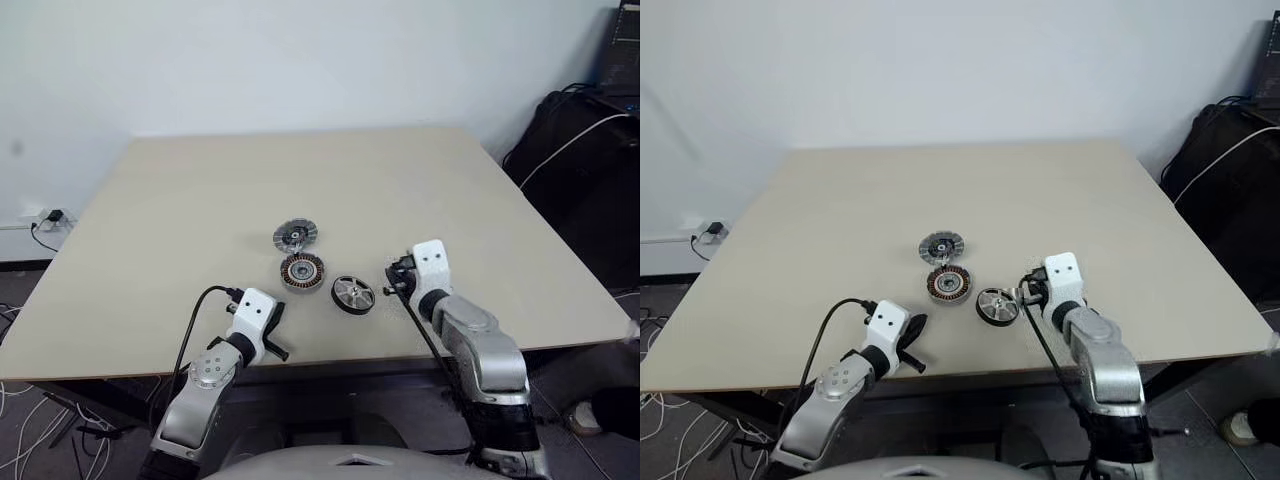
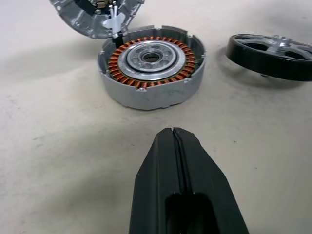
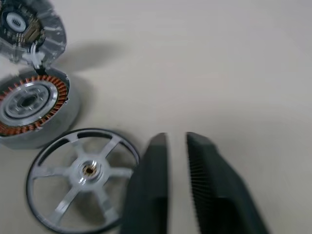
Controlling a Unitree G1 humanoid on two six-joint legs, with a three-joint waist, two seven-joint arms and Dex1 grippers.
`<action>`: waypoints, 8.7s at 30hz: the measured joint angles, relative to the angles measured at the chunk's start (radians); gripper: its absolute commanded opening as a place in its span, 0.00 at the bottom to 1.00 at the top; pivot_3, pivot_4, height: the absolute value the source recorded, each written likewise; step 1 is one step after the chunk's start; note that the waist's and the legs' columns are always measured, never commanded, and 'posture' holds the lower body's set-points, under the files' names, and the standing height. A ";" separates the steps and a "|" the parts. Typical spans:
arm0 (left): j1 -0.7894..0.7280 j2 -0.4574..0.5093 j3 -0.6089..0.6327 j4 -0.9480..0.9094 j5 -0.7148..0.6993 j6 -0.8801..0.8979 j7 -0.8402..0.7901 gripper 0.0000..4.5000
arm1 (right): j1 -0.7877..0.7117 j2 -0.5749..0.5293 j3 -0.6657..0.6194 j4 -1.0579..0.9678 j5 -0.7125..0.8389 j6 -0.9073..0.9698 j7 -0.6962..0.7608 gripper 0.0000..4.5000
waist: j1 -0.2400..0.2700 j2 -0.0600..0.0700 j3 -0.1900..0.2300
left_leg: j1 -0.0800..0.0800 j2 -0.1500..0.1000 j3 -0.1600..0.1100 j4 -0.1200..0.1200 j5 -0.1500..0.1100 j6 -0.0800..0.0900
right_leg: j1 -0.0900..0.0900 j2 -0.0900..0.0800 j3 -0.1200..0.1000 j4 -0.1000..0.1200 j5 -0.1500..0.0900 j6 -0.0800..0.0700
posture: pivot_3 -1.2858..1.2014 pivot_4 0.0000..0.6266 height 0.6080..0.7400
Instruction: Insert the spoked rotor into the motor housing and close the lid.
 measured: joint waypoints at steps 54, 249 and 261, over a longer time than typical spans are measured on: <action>0.009 0.005 0.020 0.001 -0.011 0.004 -0.020 0.00 | -0.155 0.250 -0.562 0.301 0.735 0.475 -0.315 0.79 | -0.005 0.007 0.004 | -0.002 0.000 0.001 -0.001 0.000 0.002 | -0.001 0.000 0.000 -0.001 0.000 0.000 | 0.52 0.00 1.00; 0.102 -0.036 0.040 0.126 -0.002 -0.289 0.021 0.00 | -0.745 -0.120 0.873 0.780 -0.365 -0.467 0.698 0.48 | 0.000 0.004 0.001 | 0.002 -0.001 0.002 0.000 0.000 0.002 | -0.003 0.000 -0.002 0.001 0.004 -0.006 | 0.52 0.00 1.00; 0.114 -0.050 0.040 0.126 -0.015 -0.303 0.021 0.00 | -0.759 -0.122 0.860 0.843 -0.397 -0.502 0.703 0.48 | -0.001 0.004 0.001 | 0.002 -0.001 0.002 0.000 0.000 0.002 | -0.003 0.000 -0.002 0.001 0.004 -0.006 | 0.52 0.00 1.00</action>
